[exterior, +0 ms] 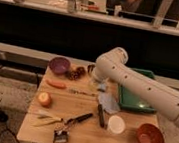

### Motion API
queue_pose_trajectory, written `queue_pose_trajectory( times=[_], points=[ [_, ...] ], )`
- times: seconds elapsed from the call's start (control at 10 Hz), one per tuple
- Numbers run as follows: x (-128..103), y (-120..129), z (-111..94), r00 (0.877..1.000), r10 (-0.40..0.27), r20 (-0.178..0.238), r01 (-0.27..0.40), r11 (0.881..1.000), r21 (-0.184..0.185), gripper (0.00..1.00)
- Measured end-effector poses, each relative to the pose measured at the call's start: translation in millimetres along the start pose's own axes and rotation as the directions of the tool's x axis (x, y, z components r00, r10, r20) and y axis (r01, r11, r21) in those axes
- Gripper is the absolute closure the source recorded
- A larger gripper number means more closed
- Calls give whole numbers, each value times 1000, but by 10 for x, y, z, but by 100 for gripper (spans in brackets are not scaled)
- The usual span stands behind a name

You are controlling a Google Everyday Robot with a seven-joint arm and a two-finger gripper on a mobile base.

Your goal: Place eraser in red bowl

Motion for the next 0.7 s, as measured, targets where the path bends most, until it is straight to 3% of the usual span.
queue_pose_trajectory(
  times=[0.3,0.7],
  points=[
    [266,420,-193,1000,15,-23,-15,1000,5,20],
    [634,711,-303,993,103,-54,-102,994,25,20]
  ],
)
